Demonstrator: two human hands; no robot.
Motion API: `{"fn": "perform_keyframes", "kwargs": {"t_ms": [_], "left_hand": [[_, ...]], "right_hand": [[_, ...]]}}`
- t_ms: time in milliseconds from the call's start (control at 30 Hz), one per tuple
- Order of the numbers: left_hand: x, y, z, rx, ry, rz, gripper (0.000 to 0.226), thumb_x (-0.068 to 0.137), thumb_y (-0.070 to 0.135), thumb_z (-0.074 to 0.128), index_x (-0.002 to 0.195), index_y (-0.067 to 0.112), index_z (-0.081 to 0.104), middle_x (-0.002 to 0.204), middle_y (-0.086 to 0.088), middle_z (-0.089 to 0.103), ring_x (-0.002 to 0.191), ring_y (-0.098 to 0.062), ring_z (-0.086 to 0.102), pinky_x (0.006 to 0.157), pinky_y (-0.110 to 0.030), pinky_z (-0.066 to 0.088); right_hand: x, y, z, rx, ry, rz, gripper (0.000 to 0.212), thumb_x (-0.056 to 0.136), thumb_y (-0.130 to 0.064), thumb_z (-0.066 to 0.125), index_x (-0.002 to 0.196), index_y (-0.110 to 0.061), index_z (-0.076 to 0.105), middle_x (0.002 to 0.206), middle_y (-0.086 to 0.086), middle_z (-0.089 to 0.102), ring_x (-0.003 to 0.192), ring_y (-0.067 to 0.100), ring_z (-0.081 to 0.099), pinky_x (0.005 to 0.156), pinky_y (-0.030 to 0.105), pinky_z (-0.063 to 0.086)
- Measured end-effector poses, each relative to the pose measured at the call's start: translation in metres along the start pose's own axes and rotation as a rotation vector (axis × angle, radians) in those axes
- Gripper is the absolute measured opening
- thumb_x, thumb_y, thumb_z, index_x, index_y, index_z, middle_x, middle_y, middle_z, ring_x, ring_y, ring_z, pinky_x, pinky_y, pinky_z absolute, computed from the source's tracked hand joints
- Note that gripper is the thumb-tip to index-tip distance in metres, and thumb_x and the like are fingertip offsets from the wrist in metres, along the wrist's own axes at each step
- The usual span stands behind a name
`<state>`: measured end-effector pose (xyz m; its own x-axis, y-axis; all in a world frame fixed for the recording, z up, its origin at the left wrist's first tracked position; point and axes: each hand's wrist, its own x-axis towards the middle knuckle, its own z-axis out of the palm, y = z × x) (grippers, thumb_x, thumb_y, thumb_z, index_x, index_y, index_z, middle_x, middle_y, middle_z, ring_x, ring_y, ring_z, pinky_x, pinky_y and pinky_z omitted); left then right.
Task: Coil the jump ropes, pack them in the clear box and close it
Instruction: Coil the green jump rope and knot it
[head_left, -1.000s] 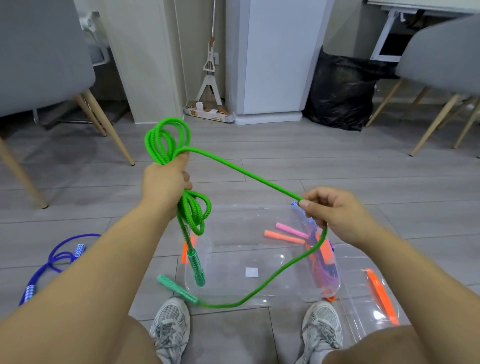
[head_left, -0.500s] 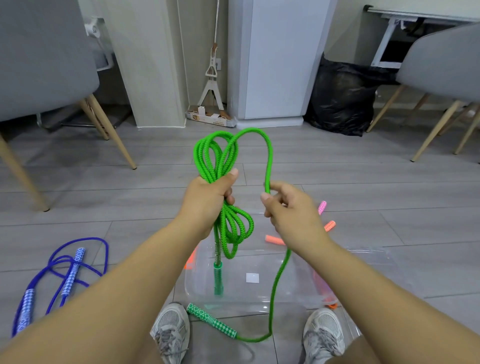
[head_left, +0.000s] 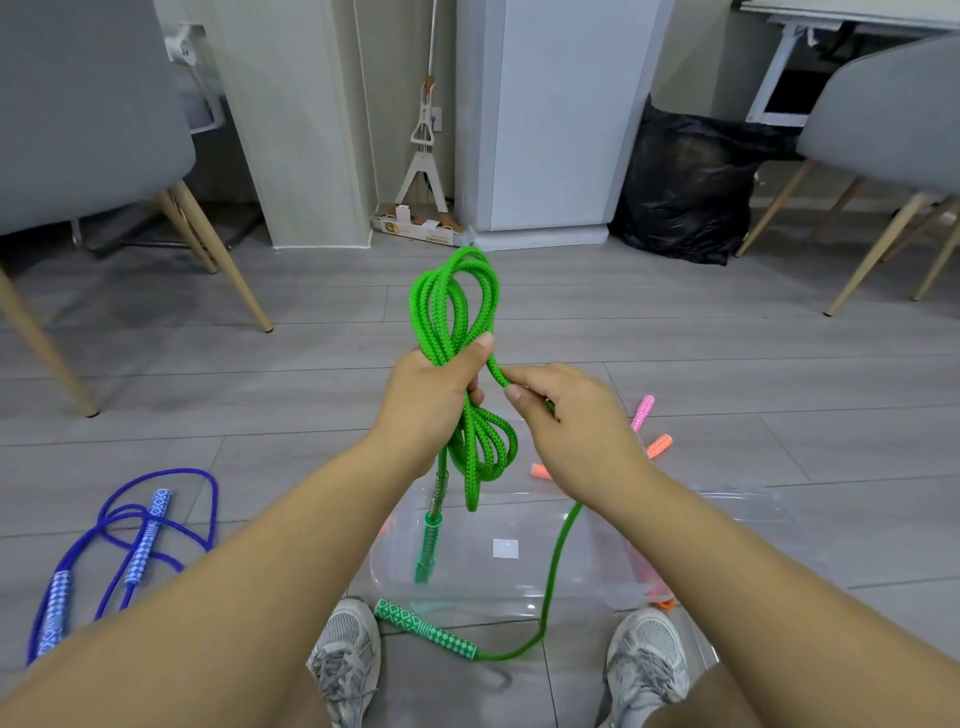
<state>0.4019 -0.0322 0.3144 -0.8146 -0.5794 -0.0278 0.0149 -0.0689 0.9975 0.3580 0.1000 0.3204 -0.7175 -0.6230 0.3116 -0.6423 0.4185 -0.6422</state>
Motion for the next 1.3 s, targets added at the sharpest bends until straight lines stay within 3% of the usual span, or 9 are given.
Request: {"fn": "perform_keyframes", "kwargs": {"t_ms": [200, 367, 467, 567, 667, 733, 867, 1133, 1300], "left_hand": [[0.001, 0.001, -0.001, 0.001, 0.008, -0.034, 0.026, 0.087, 0.019, 0.065, 0.063, 0.014, 0.056, 0.05, 0.003, 0.05, 0.056, -0.018, 0.046, 0.064, -0.033, 0.039], [0.005, 0.006, -0.006, -0.128, -0.026, -0.095, 0.014, 0.092, 0.016, 0.057, 0.081, 0.009, 0.062, 0.069, -0.002, 0.057, 0.062, -0.013, 0.051, 0.055, -0.025, 0.041], [0.005, 0.011, -0.014, -0.259, -0.124, -0.135, 0.02, 0.096, 0.016, 0.049, 0.087, 0.005, 0.063, 0.084, -0.003, 0.071, 0.076, -0.013, 0.066, 0.066, -0.029, 0.052], [0.0, 0.013, -0.017, -0.354, -0.172, -0.157, 0.02, 0.097, 0.014, 0.046, 0.082, 0.006, 0.057, 0.067, -0.003, 0.069, 0.073, -0.02, 0.07, 0.076, -0.04, 0.056], [-0.004, 0.015, -0.017, -0.441, -0.202, -0.179, 0.024, 0.098, 0.015, 0.044, 0.075, 0.01, 0.051, 0.053, 0.002, 0.055, 0.051, -0.014, 0.06, 0.066, -0.038, 0.058], [0.0, 0.018, -0.022, -0.546, -0.194, -0.195, 0.025, 0.098, 0.018, 0.042, 0.075, 0.013, 0.047, 0.049, 0.005, 0.044, 0.042, -0.008, 0.047, 0.059, -0.033, 0.059], [0.012, 0.025, -0.04, -0.674, -0.122, -0.208, 0.025, 0.099, 0.024, 0.041, 0.075, 0.016, 0.044, 0.047, 0.009, 0.037, 0.035, -0.003, 0.034, 0.045, -0.014, 0.039], [0.02, 0.007, -0.044, -0.158, 0.121, -0.009, 0.037, 0.092, 0.023, 0.06, 0.063, 0.024, 0.035, 0.051, 0.005, 0.029, 0.047, -0.013, 0.027, 0.054, -0.029, 0.021], [0.015, -0.005, -0.027, 0.208, 0.12, 0.056, 0.036, 0.088, 0.033, 0.063, 0.06, 0.018, 0.046, 0.045, 0.006, 0.045, 0.046, -0.014, 0.046, 0.054, -0.027, 0.037]], "right_hand": [[-0.001, 0.003, 0.001, 0.015, -0.064, 0.025, 0.021, 0.093, -0.022, 0.055, 0.108, -0.017, 0.068, 0.087, 0.002, 0.061, 0.082, 0.014, 0.051, 0.068, 0.015, 0.036], [-0.001, 0.025, -0.003, 0.237, -0.117, 0.2, 0.013, 0.09, -0.023, 0.059, 0.079, -0.017, 0.065, 0.067, -0.001, 0.062, 0.06, 0.011, 0.048, 0.063, 0.028, 0.044], [-0.005, 0.047, -0.011, 0.315, -0.178, 0.282, 0.016, 0.09, -0.024, 0.058, 0.077, -0.019, 0.066, 0.062, -0.004, 0.058, 0.052, 0.007, 0.043, 0.05, 0.021, 0.042], [-0.01, 0.073, -0.02, 0.275, -0.191, 0.306, 0.015, 0.091, -0.023, 0.057, 0.081, -0.02, 0.068, 0.057, -0.008, 0.053, 0.048, 0.004, 0.045, 0.054, 0.019, 0.041], [-0.018, 0.094, -0.023, 0.236, -0.223, 0.342, 0.019, 0.092, -0.019, 0.056, 0.076, -0.019, 0.067, 0.057, -0.005, 0.051, 0.047, 0.003, 0.047, 0.056, 0.018, 0.044], [-0.024, 0.105, -0.024, 0.214, -0.257, 0.378, 0.021, 0.091, -0.019, 0.056, 0.073, -0.019, 0.068, 0.057, -0.004, 0.052, 0.049, 0.006, 0.048, 0.057, 0.02, 0.045], [-0.031, 0.124, -0.023, 0.151, -0.373, 0.452, 0.02, 0.091, -0.024, 0.058, 0.078, -0.012, 0.067, 0.054, -0.007, 0.053, 0.054, 0.016, 0.049, 0.062, 0.029, 0.045], [-0.026, 0.083, -0.024, -0.043, -0.277, 0.26, 0.019, 0.092, -0.025, 0.054, 0.073, -0.026, 0.056, 0.062, -0.004, 0.046, 0.058, 0.01, 0.041, 0.056, 0.022, 0.033], [-0.028, 0.023, -0.024, 0.085, -0.492, 0.145, 0.023, 0.093, -0.028, 0.053, 0.073, -0.033, 0.061, 0.073, -0.007, 0.058, 0.063, -0.001, 0.049, 0.068, 0.019, 0.042]]}}
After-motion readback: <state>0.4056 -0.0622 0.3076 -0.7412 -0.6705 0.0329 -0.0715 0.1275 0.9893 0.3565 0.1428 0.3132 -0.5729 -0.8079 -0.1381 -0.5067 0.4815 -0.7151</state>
